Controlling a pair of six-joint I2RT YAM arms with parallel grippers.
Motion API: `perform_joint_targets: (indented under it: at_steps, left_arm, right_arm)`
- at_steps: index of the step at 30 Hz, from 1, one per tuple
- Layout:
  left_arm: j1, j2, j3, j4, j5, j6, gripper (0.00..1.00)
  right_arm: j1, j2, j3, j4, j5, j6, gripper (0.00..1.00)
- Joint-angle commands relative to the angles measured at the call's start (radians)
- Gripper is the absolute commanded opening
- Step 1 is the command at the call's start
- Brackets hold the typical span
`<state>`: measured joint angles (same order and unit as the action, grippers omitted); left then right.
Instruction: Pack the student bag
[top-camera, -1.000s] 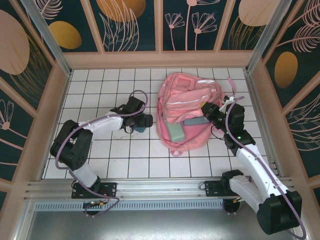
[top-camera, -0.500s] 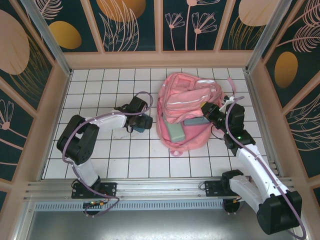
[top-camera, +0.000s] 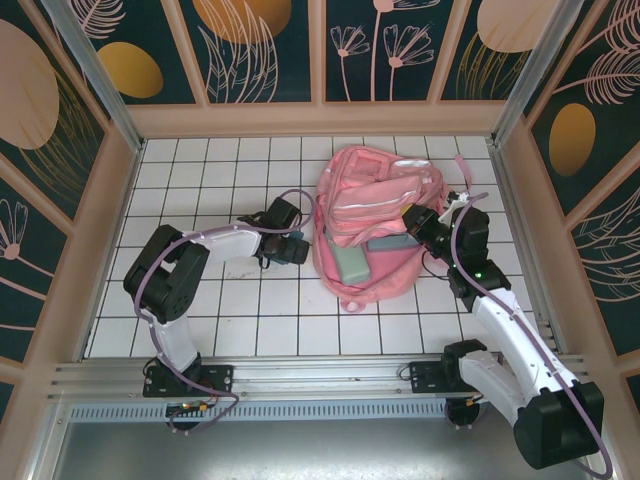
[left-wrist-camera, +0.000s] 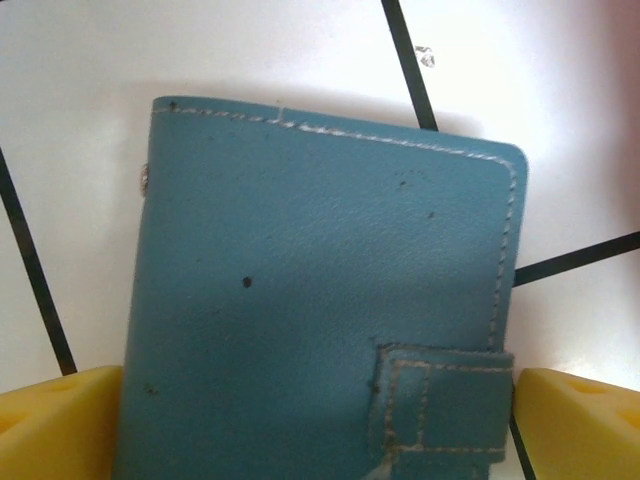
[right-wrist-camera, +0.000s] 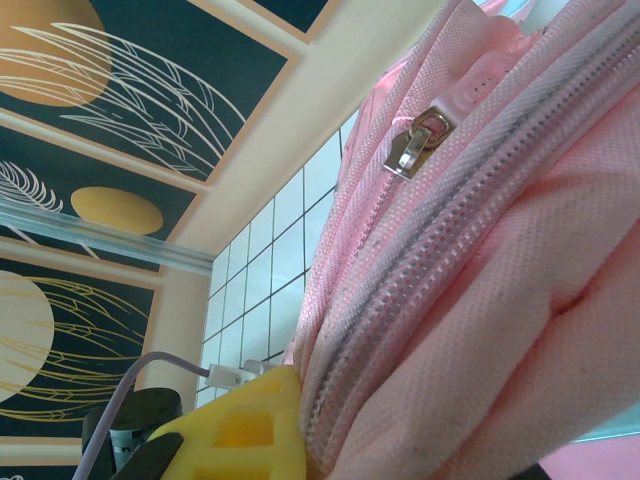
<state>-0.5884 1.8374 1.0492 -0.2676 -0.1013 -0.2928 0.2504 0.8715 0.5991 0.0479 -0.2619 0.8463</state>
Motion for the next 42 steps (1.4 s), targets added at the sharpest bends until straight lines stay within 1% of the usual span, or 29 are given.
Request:
perform_joint_targets:
  at_steps: [1,4,7,10,13,17,21,25,28,29,32,35,42]
  left_arm:
    - [-0.005,-0.028,-0.009,-0.008,-0.004,-0.005,0.87]
    - [-0.006,-0.079,-0.030,0.002,0.008,-0.029,0.81]
    - [-0.013,-0.141,-0.052,0.005,0.038,-0.062,0.78]
    - [-0.032,-0.215,-0.071,0.005,0.074,-0.097,0.69]
    - [-0.060,-0.279,-0.095,0.001,0.118,-0.134,0.69]
    - [-0.119,-0.349,-0.103,-0.010,0.156,-0.174,0.67]
    - [-0.201,-0.384,-0.098,-0.034,0.183,-0.215,0.67]
    - [-0.306,-0.362,-0.083,-0.049,0.161,-0.258,0.67]
    - [-0.365,-0.332,-0.083,-0.071,0.131,-0.282,0.67]
    - [-0.379,-0.328,-0.055,-0.074,0.124,-0.287,0.67]
    - [-0.408,-0.321,-0.049,-0.070,0.121,-0.307,0.67]
    - [-0.440,-0.297,-0.008,-0.065,0.116,-0.313,0.67]
    - [-0.452,-0.170,0.180,-0.045,0.082,-0.325,0.67]
  right_arm:
    - [0.022,-0.022,0.016,0.120,-0.063,-0.024,0.00]
    - [0.022,-0.024,0.014,0.121,-0.062,-0.020,0.00]
    - [0.021,-0.024,0.014,0.124,-0.063,-0.018,0.00]
    - [0.021,-0.024,0.020,0.124,-0.059,-0.018,0.00]
    - [0.023,-0.023,0.029,0.124,-0.054,-0.018,0.00]
    - [0.022,-0.018,0.049,0.115,-0.044,-0.023,0.00]
    - [0.022,-0.016,0.068,0.110,-0.036,-0.028,0.00]
    - [0.021,-0.015,0.071,0.112,-0.038,-0.022,0.00]
    - [0.021,-0.017,0.069,0.113,-0.034,-0.022,0.00]
    - [0.021,-0.018,0.068,0.111,-0.033,-0.022,0.00]
    - [0.021,-0.017,0.065,0.112,-0.030,-0.025,0.00]
    - [0.022,-0.020,0.055,0.123,-0.035,-0.015,0.00]
    - [0.026,-0.038,0.042,0.116,-0.036,-0.011,0.00]
